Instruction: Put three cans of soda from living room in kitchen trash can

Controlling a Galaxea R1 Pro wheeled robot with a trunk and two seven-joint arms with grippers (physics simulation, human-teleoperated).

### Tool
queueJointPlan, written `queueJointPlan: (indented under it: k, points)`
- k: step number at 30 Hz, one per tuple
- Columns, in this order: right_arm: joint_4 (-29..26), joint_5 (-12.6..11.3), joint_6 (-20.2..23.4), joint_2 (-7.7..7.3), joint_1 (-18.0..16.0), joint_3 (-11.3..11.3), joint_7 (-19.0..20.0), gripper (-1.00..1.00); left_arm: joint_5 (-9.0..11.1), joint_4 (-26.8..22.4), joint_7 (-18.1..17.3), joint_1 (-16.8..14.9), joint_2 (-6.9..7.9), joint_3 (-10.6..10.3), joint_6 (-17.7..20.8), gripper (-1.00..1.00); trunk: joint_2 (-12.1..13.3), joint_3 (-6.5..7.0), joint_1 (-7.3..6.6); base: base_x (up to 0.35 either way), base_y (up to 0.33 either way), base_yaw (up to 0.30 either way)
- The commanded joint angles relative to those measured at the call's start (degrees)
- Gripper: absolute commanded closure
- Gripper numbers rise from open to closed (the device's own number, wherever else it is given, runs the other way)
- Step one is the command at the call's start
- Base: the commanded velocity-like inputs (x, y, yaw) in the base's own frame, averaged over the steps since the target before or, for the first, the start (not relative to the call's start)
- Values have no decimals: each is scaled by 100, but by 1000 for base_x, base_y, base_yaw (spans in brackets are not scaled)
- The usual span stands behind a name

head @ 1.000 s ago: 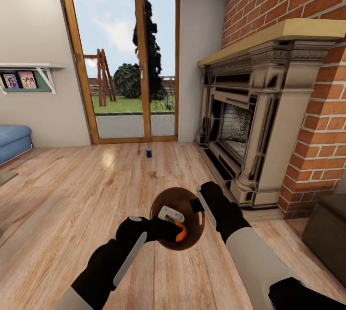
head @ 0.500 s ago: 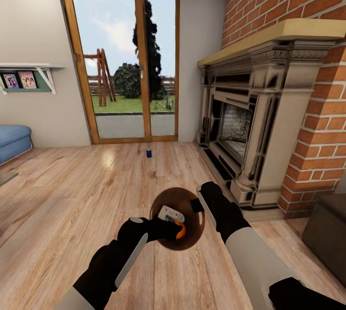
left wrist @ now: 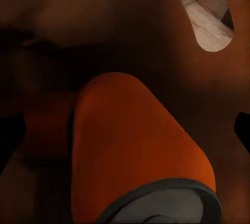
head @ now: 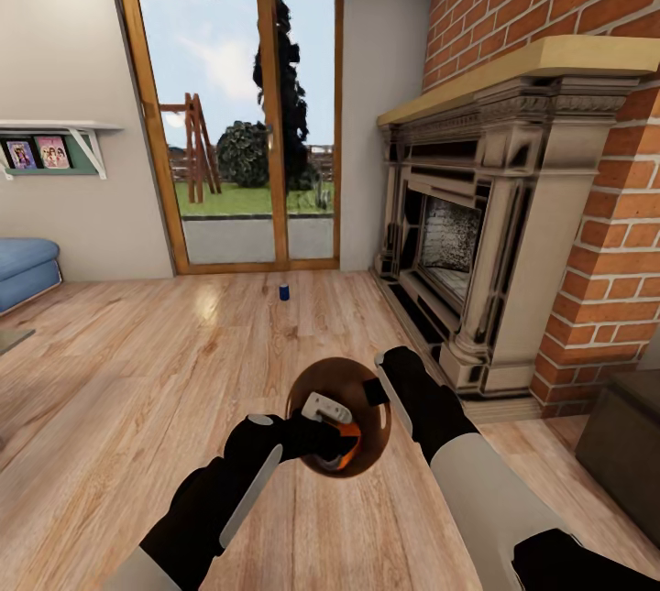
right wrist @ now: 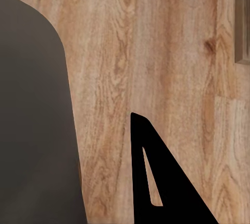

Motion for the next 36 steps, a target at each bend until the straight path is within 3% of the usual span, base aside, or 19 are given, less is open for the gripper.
queueJointPlan:
  k: [1, 8, 19, 23, 30, 33, 36]
  points:
    - [-7, -113, 0, 0, -5, 5, 1, 100, -207, 233, 4, 1, 22, 10, -21, -100, -1, 1, -1, 0, 0, 0]
    - [-4, -112, 0, 0, -5, 6, 1, 100, -192, 17, -23, 18, 63, 22, -2, -100, -1, 1, -1, 0, 0, 0]
    - [-3, -112, 0, 0, -5, 6, 1, 100, -173, -1199, -67, 49, 109, 84, 177, -100, -1, 1, -1, 0, 0, 0]
    - [-1, -112, 0, 0, -5, 6, 1, 100, -171, -1489, -77, 53, 231, 96, 276, -100, -1, 1, -1, 0, 0, 0]
    - [0, -105, 0, 0, -5, 6, 1, 100, -136, -1792, -260, 57, 604, 139, 334, -100, -1, 1, -1, 0, 0, 0]
    - [0, -104, 0, 0, -5, 4, 1, 100, -128, -1838, -390, 61, 732, 292, 341, -100, -1, 1, -1, 0, 0, 0]
    - [0, -102, 0, 0, -5, 0, 1, 100, -123, -1901, -642, 67, 885, 794, 344, -100, -1, 1, -1, 0, 0, 0]
